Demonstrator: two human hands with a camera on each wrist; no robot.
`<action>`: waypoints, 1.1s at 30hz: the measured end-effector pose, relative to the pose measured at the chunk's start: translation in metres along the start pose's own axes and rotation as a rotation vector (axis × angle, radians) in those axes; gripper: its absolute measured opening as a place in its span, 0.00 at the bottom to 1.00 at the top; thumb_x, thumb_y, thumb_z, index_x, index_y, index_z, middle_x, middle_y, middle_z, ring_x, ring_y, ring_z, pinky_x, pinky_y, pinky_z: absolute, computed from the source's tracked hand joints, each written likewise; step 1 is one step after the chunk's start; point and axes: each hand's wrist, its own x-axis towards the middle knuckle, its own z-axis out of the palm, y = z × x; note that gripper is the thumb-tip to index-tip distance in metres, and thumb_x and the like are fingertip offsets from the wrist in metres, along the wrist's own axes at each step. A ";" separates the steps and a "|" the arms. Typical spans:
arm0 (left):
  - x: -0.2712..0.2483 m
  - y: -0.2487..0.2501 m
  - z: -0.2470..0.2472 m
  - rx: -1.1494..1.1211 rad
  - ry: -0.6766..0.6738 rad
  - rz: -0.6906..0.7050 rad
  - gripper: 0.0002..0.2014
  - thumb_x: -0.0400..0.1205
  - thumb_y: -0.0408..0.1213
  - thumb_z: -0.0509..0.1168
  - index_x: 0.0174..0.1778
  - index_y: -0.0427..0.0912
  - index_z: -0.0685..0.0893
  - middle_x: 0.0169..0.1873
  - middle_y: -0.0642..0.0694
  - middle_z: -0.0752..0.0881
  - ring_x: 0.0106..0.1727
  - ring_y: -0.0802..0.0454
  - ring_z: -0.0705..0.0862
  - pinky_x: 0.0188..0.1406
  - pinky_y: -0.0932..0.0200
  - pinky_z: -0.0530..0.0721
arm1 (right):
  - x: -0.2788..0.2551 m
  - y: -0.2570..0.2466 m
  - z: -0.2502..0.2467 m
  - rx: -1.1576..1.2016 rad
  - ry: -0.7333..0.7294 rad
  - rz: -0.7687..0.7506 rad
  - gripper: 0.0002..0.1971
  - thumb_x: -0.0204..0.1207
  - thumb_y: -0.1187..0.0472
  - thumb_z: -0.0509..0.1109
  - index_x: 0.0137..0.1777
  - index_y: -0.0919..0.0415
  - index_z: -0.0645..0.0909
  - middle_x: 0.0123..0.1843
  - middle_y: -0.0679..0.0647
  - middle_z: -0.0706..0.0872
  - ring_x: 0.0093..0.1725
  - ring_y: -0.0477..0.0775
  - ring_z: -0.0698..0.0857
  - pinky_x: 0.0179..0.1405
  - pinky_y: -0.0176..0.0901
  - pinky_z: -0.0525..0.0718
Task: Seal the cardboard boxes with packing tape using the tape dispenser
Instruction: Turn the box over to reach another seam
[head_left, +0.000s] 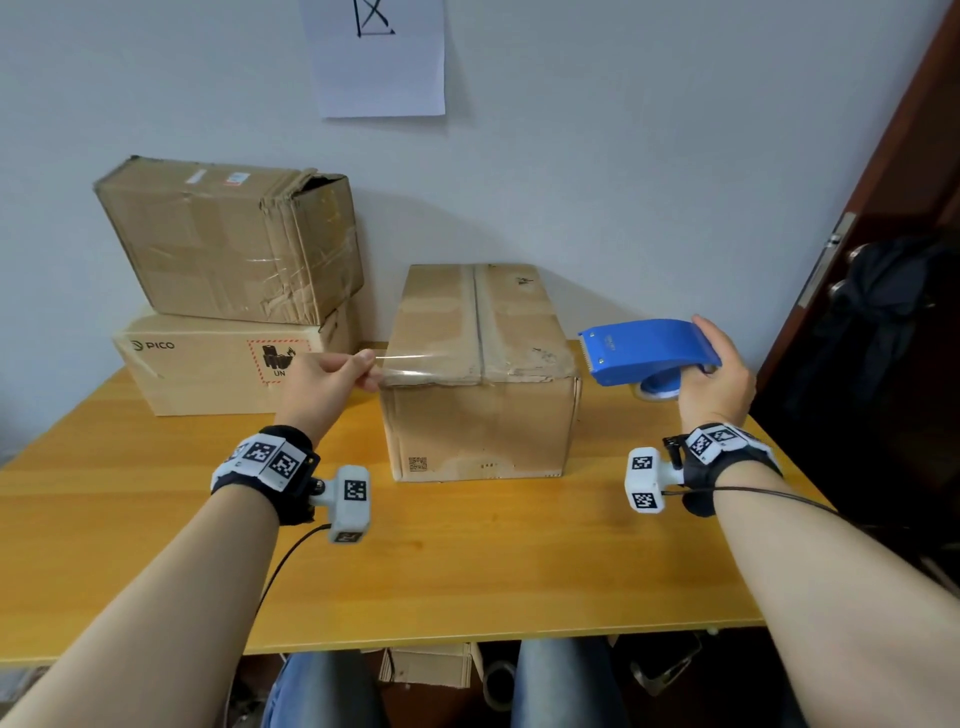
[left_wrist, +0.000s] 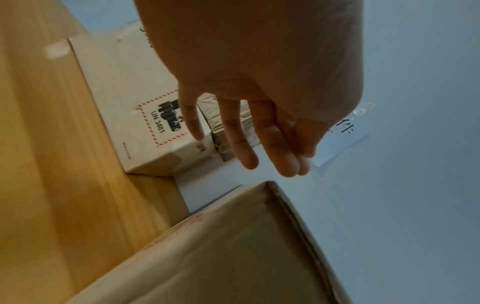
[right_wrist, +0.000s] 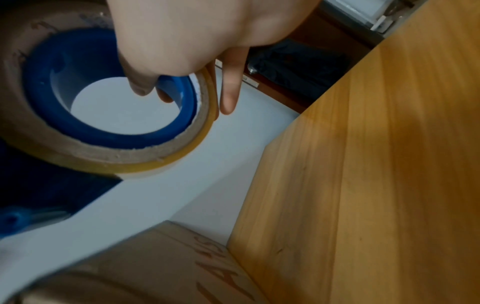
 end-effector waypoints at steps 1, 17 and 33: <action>-0.002 -0.003 -0.001 -0.003 0.020 0.000 0.18 0.85 0.42 0.67 0.32 0.40 0.92 0.33 0.51 0.92 0.50 0.59 0.90 0.60 0.63 0.76 | -0.002 0.001 0.002 -0.021 -0.011 -0.009 0.28 0.77 0.75 0.65 0.70 0.47 0.85 0.68 0.45 0.87 0.66 0.49 0.85 0.52 0.21 0.75; -0.014 -0.024 0.006 0.015 0.125 -0.040 0.15 0.86 0.46 0.67 0.35 0.47 0.91 0.31 0.50 0.91 0.47 0.48 0.90 0.57 0.53 0.81 | -0.010 0.015 0.013 -0.022 -0.005 -0.060 0.28 0.76 0.76 0.66 0.71 0.49 0.84 0.67 0.46 0.87 0.66 0.51 0.85 0.57 0.35 0.80; -0.013 -0.020 0.010 -0.094 0.217 -0.013 0.17 0.87 0.43 0.66 0.37 0.40 0.90 0.34 0.43 0.89 0.36 0.68 0.86 0.44 0.77 0.75 | -0.008 0.016 0.019 0.031 0.013 -0.073 0.29 0.77 0.76 0.66 0.71 0.48 0.84 0.68 0.44 0.86 0.68 0.48 0.84 0.62 0.35 0.82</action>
